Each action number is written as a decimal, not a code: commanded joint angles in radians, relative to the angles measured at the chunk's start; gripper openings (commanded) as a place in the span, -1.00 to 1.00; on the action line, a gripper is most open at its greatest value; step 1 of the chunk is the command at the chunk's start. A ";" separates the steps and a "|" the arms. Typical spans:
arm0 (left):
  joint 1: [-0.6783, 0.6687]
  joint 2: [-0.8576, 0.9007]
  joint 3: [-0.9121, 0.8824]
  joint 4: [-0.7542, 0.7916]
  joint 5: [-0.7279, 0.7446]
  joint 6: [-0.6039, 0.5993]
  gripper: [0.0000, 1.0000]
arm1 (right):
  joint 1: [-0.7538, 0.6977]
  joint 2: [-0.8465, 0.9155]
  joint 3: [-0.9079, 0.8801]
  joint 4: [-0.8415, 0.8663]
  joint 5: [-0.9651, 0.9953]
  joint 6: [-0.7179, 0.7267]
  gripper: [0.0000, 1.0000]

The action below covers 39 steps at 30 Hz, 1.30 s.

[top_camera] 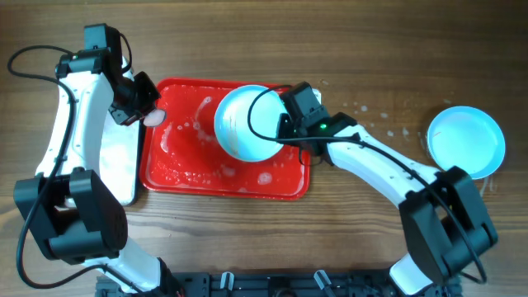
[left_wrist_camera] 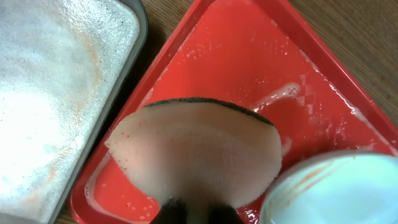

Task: Clean dirty plates on tray and stack at the side
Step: 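Move the right gripper to the last plate and grip its rim, then move the sponge from the basin onto the last plate with the left gripper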

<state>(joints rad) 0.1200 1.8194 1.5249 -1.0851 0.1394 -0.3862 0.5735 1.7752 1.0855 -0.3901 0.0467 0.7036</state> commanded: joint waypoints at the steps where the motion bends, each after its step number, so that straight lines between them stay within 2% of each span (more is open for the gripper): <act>1: 0.000 -0.005 0.011 -0.001 0.009 0.016 -0.92 | 0.005 0.099 0.017 0.006 0.028 0.004 -0.91; 5: 0.000 -0.005 0.010 0.000 0.009 0.016 -0.92 | 0.001 0.148 0.017 0.043 -0.030 0.002 -0.92; 7: 0.000 -0.005 0.010 0.000 0.009 0.016 -0.92 | 0.001 0.150 0.017 0.050 -0.033 0.003 -0.78; 8: 0.000 -0.005 0.010 0.000 0.009 0.016 -0.92 | 0.001 0.150 0.017 0.056 -0.034 0.003 -0.61; 9: 0.000 -0.005 0.010 0.000 0.009 0.016 -0.92 | 0.001 0.150 0.017 0.058 -0.033 0.003 -0.55; 15: -0.023 -0.005 0.010 0.005 0.009 0.016 -0.92 | 0.001 0.179 0.017 0.086 -0.034 0.004 -0.43; 16: -0.034 -0.004 0.010 0.012 0.009 0.016 -0.92 | 0.001 0.188 0.017 0.095 -0.037 0.005 -0.46; 18: -0.059 0.000 0.010 0.031 0.009 0.016 -0.92 | 0.001 0.204 0.017 0.107 -0.048 0.005 -0.70; 19: -0.074 0.003 0.010 0.042 0.009 0.016 -0.92 | 0.001 0.204 0.017 0.106 -0.049 0.006 -0.91; 25: -0.160 0.012 -0.069 0.147 0.009 0.021 -0.92 | 0.001 0.204 0.017 0.108 -0.075 0.006 -0.91; 28: -0.216 0.014 -0.141 0.240 0.009 0.074 -0.92 | 0.001 0.204 0.017 0.110 -0.079 0.006 -0.91; 36: -0.423 0.045 -0.343 0.629 0.008 0.304 -0.92 | 0.001 0.204 0.017 0.111 -0.090 0.006 -0.91; 39: -0.479 0.100 -0.347 0.684 -0.015 0.335 -0.92 | 0.001 0.204 0.017 0.113 -0.093 0.005 -0.91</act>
<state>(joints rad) -0.3069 1.8561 1.1942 -0.4374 0.1398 -0.1490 0.5724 1.9312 1.1080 -0.2676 -0.0189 0.7109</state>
